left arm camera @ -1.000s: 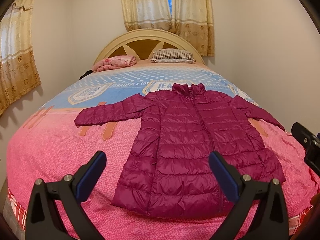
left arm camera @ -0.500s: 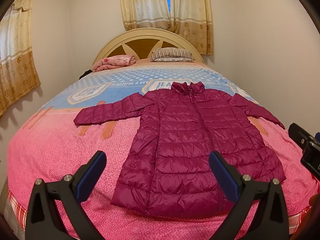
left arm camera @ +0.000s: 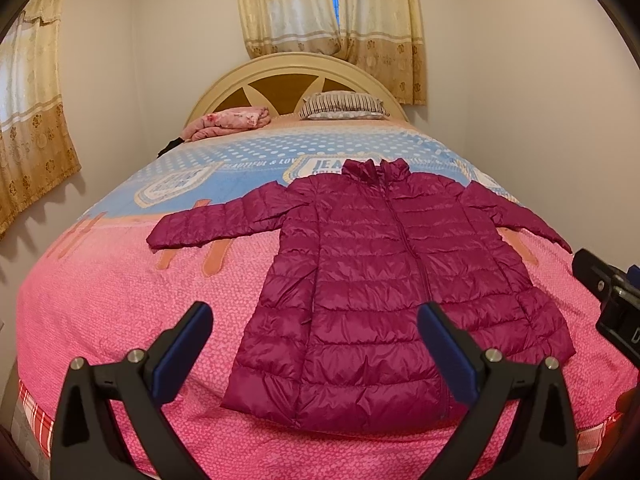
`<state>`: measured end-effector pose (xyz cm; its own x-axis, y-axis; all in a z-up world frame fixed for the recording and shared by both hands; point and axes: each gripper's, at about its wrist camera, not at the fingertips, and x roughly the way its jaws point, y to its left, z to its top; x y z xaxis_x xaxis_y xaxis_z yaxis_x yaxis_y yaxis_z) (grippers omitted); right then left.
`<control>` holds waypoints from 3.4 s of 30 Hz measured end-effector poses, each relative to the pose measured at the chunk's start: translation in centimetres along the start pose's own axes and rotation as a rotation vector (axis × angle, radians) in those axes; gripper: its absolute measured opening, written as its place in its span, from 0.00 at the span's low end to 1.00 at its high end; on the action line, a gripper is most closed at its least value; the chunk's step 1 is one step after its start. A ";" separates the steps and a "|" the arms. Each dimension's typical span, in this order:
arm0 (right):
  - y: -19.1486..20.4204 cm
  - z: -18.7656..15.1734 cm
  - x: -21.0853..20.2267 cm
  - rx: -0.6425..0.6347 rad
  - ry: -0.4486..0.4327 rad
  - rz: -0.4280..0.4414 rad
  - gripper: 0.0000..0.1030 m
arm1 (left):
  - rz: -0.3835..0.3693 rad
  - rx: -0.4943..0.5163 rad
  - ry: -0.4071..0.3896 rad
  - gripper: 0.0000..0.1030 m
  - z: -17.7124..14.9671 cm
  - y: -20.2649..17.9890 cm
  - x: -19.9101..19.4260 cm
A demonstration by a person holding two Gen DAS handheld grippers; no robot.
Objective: Fold large clothes
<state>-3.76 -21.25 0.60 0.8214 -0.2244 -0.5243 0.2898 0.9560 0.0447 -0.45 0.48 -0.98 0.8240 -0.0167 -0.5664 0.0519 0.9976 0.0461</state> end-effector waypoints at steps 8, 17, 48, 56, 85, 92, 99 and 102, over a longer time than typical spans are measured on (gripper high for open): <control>0.0 0.0 1.5 -0.011 0.038 -0.007 0.99 | -0.020 -0.007 0.017 1.00 -0.1 -0.1 1.0; -1.1 0.4 5.1 -0.015 0.098 -0.056 0.99 | -0.039 -0.013 0.055 1.00 0.0 -0.6 3.2; -35.5 8.1 35.5 0.857 0.388 -0.091 0.81 | 0.144 -0.121 0.030 1.00 7.4 4.9 26.0; -37.2 6.6 40.8 0.964 0.434 -0.196 0.81 | 0.128 -0.147 0.203 1.00 5.5 5.2 29.8; -18.3 21.9 28.8 0.224 0.035 0.016 0.04 | 0.001 -0.272 0.257 1.00 3.7 6.4 29.2; -2.8 21.6 26.6 0.037 0.057 0.270 0.04 | -0.074 -0.384 0.198 1.00 2.7 8.3 27.6; 10.8 15.5 30.5 -0.055 0.198 0.447 0.04 | -0.070 -0.380 0.198 1.00 2.6 8.5 27.6; 14.0 12.4 32.4 -0.075 0.256 0.467 0.04 | -0.076 -0.384 0.198 1.00 2.7 8.6 27.7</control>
<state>32.98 -17.46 -5.18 0.7060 0.2717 -0.6540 -0.1207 0.9561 0.2669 24.32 8.44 -14.05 0.7002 -0.1154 -0.7046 -0.1361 0.9472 -0.2904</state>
